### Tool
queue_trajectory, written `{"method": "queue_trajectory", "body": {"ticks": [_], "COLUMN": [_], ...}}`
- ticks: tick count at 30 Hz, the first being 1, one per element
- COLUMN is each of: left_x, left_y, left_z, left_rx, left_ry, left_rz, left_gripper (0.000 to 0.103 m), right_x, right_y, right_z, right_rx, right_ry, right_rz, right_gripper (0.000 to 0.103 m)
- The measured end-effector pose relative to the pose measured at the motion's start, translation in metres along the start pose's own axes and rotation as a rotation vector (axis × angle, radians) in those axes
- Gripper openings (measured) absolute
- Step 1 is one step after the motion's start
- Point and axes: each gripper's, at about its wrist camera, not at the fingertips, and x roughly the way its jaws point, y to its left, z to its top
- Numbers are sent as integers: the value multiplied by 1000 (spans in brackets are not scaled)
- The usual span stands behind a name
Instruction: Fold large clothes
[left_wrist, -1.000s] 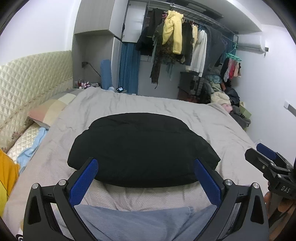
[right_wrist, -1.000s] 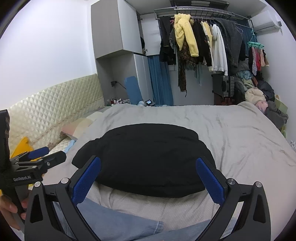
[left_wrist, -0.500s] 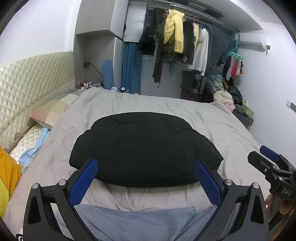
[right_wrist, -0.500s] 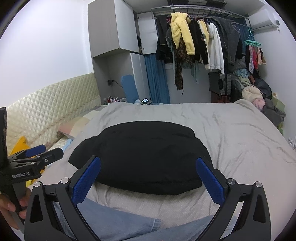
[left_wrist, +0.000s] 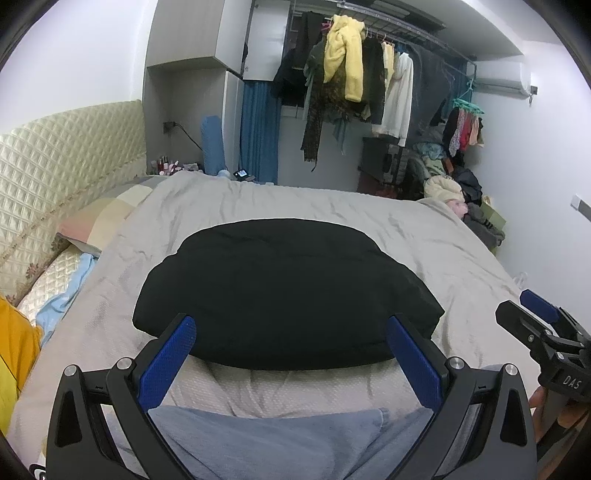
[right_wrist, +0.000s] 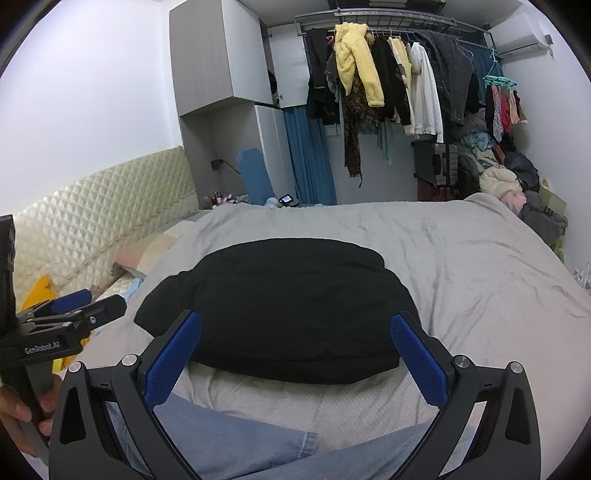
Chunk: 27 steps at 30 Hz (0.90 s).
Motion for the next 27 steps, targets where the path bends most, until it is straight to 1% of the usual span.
{"method": "queue_trajectory", "body": {"ticks": [3, 27], "left_x": [1, 4], "left_y": [-1, -4], "left_z": [1, 0], "left_rx": [0, 10], "left_ry": [1, 12], "left_rz": [2, -6], "left_gripper": [103, 103], "right_x": [2, 3], "right_y": [-2, -5], "right_z": [-1, -7], "right_rx": [7, 18], "right_ry": [4, 0], "right_rz": [9, -2], "right_gripper": [103, 103]}}
